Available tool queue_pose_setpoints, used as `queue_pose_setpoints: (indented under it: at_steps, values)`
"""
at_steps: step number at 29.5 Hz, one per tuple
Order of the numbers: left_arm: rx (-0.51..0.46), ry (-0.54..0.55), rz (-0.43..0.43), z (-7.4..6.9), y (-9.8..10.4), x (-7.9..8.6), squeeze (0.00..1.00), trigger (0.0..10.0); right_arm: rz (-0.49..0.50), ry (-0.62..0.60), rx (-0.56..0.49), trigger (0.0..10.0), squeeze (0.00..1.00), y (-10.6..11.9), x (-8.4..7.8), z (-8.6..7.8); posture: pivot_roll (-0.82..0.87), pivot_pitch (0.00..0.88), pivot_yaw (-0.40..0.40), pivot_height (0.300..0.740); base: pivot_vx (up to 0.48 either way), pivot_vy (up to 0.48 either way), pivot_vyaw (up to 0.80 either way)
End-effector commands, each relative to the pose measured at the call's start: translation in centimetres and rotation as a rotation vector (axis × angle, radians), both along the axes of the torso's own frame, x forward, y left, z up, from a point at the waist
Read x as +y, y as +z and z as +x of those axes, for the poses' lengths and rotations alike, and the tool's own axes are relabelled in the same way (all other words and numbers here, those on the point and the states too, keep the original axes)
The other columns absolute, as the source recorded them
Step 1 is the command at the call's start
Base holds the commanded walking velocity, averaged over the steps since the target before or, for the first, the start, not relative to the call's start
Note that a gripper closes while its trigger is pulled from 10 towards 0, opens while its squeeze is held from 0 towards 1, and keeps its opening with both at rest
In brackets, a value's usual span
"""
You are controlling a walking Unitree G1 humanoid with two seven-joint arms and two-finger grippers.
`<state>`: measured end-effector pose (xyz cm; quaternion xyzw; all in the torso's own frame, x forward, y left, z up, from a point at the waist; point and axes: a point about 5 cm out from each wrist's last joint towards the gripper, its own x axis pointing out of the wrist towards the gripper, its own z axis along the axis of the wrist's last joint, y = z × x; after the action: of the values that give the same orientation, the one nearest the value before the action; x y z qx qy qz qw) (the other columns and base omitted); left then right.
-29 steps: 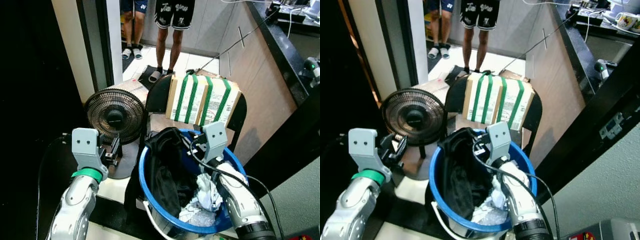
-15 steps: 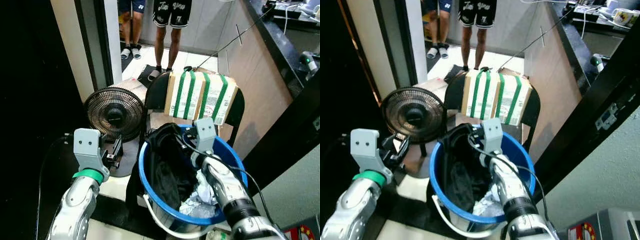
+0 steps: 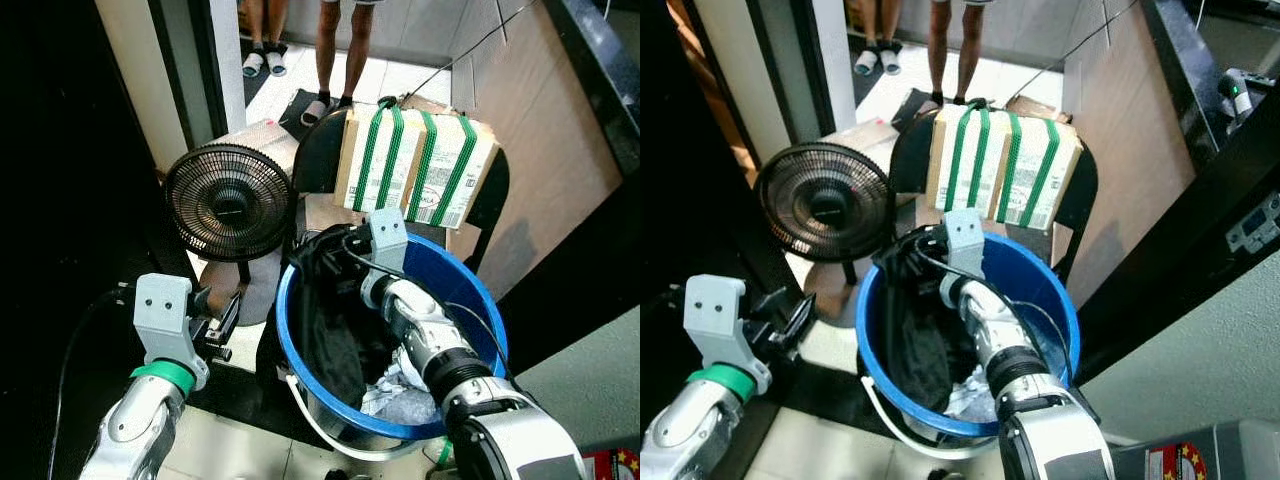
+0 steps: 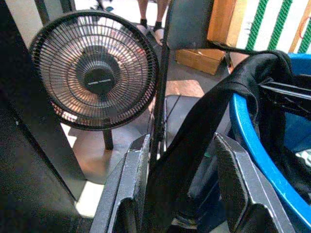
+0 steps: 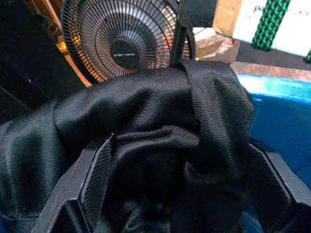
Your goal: Clothes washing
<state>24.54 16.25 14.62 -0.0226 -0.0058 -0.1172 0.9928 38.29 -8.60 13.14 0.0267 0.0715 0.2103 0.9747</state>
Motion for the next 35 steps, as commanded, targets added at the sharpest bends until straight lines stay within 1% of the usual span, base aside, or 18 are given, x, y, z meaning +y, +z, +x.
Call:
queue_pose_setpoints:
  at_steps: [1,3,7,9,11,14,15,16,19,20,22,35]
  values:
    - [0.027,-0.009,-0.003,-0.5,-0.4,0.0,0.00,10.0,-0.007,0.000,0.027,10.0,1.00,-0.4,0.4,-0.1,0.15,0.217,0.010,0.740,0.000,0.000,0.00]
    - [0.033,-0.012,-0.001,-0.7,-0.4,0.0,0.00,10.0,-0.008,-0.001,0.038,10.0,1.00,-0.4,0.6,0.0,0.15,0.223,0.012,0.740,0.000,0.000,0.00]
    - [0.069,-0.060,0.004,-1.8,-0.5,0.0,0.00,10.0,-0.064,0.075,0.097,10.0,1.00,-1.0,2.2,-0.4,0.15,0.256,0.021,0.740,0.000,0.000,0.00]
    - [0.069,-0.060,0.004,-1.8,-0.5,0.0,0.00,10.0,-0.064,0.075,0.097,10.0,1.00,-1.0,2.2,-0.4,0.15,0.256,0.021,0.740,0.000,0.000,0.00]
    - [0.086,-0.081,0.001,-2.3,-0.6,-0.1,0.00,10.0,-0.088,0.141,0.142,10.0,1.00,-2.1,3.3,-1.1,0.15,0.258,0.017,0.740,0.000,0.000,0.00]
    - [0.087,-0.083,0.000,-2.3,-0.5,-0.2,0.00,10.0,-0.092,0.156,0.150,10.0,0.98,-2.4,3.6,-1.3,0.15,0.258,0.017,0.740,0.000,0.000,0.00]
    - [0.086,-0.082,-0.003,-2.3,-0.5,-0.2,0.00,10.0,-0.097,0.179,0.152,10.0,0.61,-2.6,3.9,-1.6,0.16,0.258,0.014,0.740,0.000,0.000,0.00]
    - [0.084,-0.080,-0.006,-2.3,-0.4,-0.3,0.00,10.0,-0.098,0.196,0.155,10.0,0.00,-2.8,4.1,-1.7,0.16,0.257,0.012,0.740,0.000,0.000,0.00]
    - [0.082,-0.078,-0.008,-2.4,-0.4,-0.3,0.00,10.0,-0.096,0.212,0.156,10.0,0.00,-2.9,4.4,-1.9,0.16,0.255,0.011,0.740,0.000,0.000,0.00]
    - [0.082,-0.078,-0.008,-2.4,-0.4,-0.3,0.00,10.0,-0.095,0.213,0.156,6.3,0.00,-2.9,4.5,-1.9,0.16,0.255,0.011,0.740,0.000,0.000,0.00]
    - [0.083,-0.075,-0.008,-2.4,-0.4,-0.2,0.00,10.0,-0.084,0.214,0.151,0.0,0.00,-2.7,4.6,-1.8,0.15,0.252,0.010,0.740,0.000,0.000,0.00]
    - [0.076,-0.071,-0.019,-2.2,0.0,-0.1,0.00,10.0,-0.062,0.245,0.139,0.0,0.00,-2.1,5.1,-1.7,0.15,0.238,0.009,0.740,0.000,0.000,0.00]
